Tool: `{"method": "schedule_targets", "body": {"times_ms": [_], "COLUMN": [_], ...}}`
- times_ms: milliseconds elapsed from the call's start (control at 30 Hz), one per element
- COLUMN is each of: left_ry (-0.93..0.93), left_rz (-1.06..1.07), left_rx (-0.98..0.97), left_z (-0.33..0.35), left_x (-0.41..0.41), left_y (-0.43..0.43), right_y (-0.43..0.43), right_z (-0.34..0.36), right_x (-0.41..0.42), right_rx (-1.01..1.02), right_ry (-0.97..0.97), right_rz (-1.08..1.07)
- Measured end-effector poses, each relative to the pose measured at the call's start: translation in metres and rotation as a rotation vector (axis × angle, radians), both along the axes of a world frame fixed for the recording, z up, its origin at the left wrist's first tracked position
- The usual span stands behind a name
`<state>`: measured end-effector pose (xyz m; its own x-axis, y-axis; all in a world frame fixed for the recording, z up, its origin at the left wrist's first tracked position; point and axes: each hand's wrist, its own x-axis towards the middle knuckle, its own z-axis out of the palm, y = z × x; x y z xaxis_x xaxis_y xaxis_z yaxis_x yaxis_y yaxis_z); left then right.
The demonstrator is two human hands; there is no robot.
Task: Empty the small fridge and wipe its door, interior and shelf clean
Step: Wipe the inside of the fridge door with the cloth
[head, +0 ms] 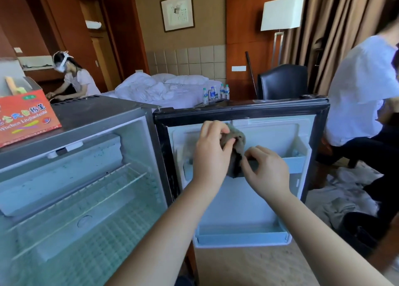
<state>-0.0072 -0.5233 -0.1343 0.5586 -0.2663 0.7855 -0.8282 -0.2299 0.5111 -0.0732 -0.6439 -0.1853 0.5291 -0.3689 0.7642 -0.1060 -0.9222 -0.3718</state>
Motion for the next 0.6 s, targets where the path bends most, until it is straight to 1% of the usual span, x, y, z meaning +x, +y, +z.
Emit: {"method": "schedule_targets", "body": {"times_ms": [100,200,333,433,500,600], "left_ry": [0.044,0.091,0.162,0.233,0.202,0.088], "left_rz": [0.087,0.188,0.289,0.375,0.386,0.449], "left_rx": [0.001,0.012,-0.079,-0.131,-0.206,-0.284], "left_z": [-0.014,-0.012,-0.01,-0.01,-0.006,0.006], "left_x": [0.003,0.003,0.006,0.022,0.032,0.041], "left_y": [-0.02,-0.03,-0.025,-0.001,0.022,0.066], "right_y": [0.004,0.007,-0.001,-0.007,-0.008,-0.006], "right_z": [-0.003,-0.006,-0.006,-0.005,-0.005,-0.008], "right_x": [-0.005,-0.006,-0.005,-0.003,0.0,0.002], "right_rx": [-0.015,-0.006,-0.021,-0.034,-0.041,-0.05], "right_ry": [-0.017,-0.025,-0.016,-0.002,-0.008,-0.047], "right_rz": [0.02,0.028,0.063,0.073,0.064,0.043]}}
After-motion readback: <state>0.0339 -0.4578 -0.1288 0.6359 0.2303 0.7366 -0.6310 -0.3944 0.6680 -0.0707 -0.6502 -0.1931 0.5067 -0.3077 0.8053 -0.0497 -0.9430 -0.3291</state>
